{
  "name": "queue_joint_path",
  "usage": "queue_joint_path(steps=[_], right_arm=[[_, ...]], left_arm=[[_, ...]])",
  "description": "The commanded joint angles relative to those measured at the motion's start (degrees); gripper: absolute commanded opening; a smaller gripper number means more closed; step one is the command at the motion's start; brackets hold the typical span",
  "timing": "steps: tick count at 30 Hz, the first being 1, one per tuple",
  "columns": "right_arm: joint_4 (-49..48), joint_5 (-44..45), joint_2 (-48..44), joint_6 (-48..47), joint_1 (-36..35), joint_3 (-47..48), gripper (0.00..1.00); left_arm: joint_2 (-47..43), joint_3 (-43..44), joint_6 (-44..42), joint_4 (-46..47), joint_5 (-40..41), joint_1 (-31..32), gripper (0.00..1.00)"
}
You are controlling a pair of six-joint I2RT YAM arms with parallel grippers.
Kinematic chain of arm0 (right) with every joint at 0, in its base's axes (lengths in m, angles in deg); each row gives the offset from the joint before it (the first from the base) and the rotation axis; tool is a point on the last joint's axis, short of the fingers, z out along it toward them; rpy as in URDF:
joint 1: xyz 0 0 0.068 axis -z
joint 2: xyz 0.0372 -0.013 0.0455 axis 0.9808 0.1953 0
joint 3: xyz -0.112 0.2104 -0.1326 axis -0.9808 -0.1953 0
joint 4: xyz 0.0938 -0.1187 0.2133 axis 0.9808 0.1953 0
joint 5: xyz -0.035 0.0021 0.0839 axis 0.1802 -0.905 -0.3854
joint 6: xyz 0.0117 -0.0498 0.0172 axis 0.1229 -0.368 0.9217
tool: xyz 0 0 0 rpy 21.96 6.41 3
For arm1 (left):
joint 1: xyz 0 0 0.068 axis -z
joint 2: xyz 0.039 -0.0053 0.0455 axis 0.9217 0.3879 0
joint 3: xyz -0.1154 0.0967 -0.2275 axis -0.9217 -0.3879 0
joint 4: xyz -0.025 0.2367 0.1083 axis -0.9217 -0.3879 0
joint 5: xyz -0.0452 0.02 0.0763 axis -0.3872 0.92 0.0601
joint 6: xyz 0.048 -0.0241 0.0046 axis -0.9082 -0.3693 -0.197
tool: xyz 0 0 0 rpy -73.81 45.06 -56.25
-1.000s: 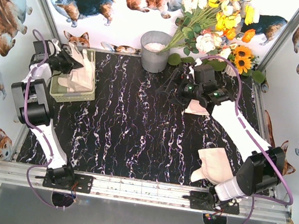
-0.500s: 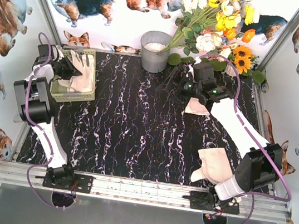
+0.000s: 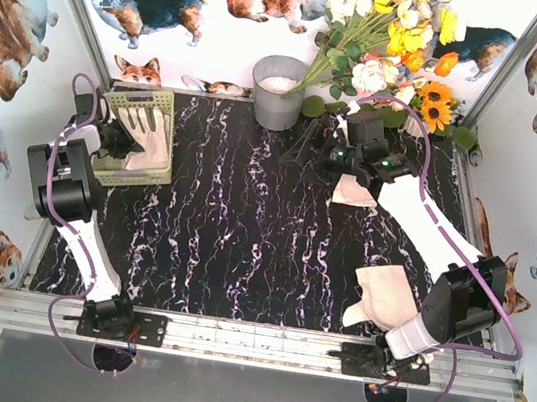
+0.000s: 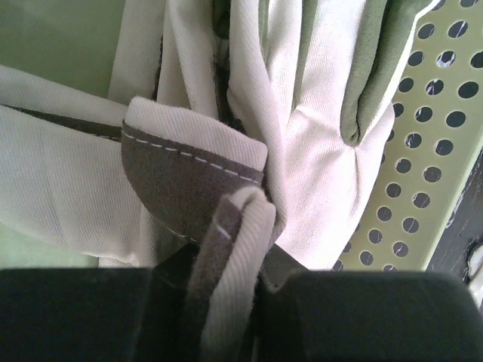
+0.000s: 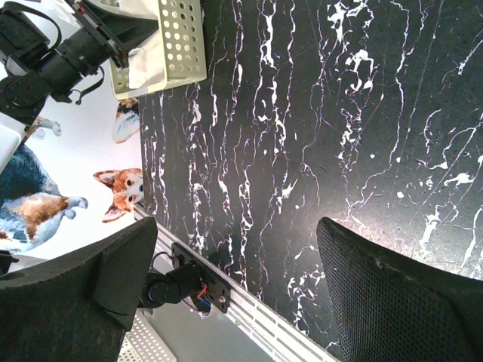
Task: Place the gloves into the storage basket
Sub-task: Place the glove in the bin.
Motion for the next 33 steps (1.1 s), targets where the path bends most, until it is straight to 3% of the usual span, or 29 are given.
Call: queue_joint_path(steps=[1, 7, 11, 19, 29, 31, 33], right_arm=[[-1.4, -0.7, -0.3, -0.8, 0.3, 3.3, 0.89], [-1.4, -1.0, 0.2, -1.0, 0.3, 3.7, 0.88], [-1.5, -1.3, 0.1, -1.0, 0.3, 3.7, 0.88], [-1.1, -1.0, -0.6, -1.3, 0.5, 3.4, 0.88], [-0.9, -1.2, -0.6, -1.6, 0.7, 3.5, 0.88], [-0.8, -1.3, -0.6, -1.6, 0.7, 3.5, 0.88], [-0.8, -1.2, -0.7, -1.7, 0.7, 3.3, 0.88]], left_arm=[[-1.4, 0.7, -0.1, 0.1, 1.9, 1.1, 0.0], [-1.8, 2.9, -2.5, -1.9, 2.1, 1.1, 0.12], [-1.4, 4.6, -3.8, -4.5, 2.2, 1.1, 0.31], [-5.3, 4.2, -5.8, -6.0, 3.7, 1.0, 0.47], [-7.7, 2.8, -6.5, -7.5, 9.5, 0.0, 0.49], [-7.9, 2.7, -6.4, -7.3, 10.4, 0.1, 0.45], [-7.4, 2.8, -6.3, -7.2, 10.9, 0.1, 0.33]])
